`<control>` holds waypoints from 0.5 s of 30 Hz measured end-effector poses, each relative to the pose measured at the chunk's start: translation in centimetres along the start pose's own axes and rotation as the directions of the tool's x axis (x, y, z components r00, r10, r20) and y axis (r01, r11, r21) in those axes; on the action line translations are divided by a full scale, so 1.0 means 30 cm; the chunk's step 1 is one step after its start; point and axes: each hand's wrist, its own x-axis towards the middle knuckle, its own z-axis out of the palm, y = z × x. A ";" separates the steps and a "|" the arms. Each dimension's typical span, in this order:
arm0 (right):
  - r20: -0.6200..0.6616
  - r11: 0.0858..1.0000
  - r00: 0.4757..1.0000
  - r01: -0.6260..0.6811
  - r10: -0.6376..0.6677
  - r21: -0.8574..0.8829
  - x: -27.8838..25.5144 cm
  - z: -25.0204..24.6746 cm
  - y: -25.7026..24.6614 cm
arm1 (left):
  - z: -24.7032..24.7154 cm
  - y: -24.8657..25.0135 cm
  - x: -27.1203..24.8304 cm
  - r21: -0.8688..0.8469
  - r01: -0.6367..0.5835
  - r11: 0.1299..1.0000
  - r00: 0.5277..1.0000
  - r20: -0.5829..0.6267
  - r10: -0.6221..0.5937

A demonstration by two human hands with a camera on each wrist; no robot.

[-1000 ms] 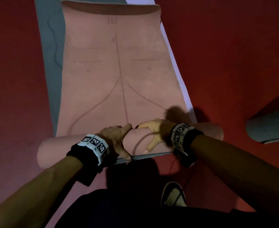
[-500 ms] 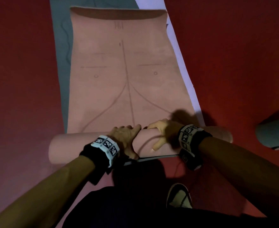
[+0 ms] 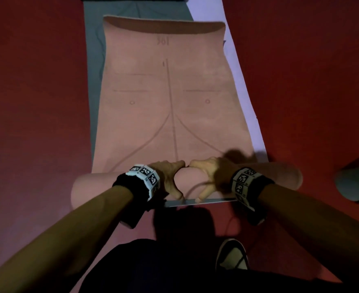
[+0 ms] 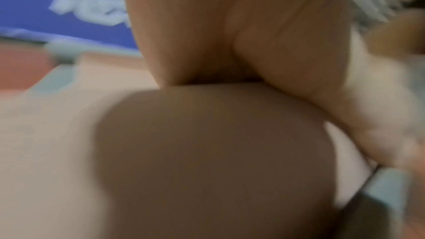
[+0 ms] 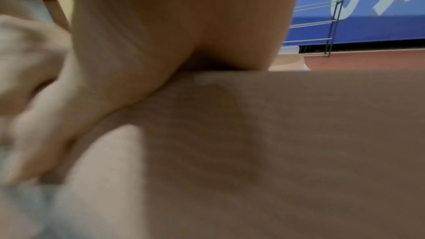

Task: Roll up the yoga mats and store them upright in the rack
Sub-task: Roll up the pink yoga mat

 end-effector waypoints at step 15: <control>0.080 0.990 0.996 -0.024 0.035 -0.136 0.008 -0.002 -0.049 | 0.005 -0.030 0.060 -0.080 0.002 0.997 1.000 0.020 0.000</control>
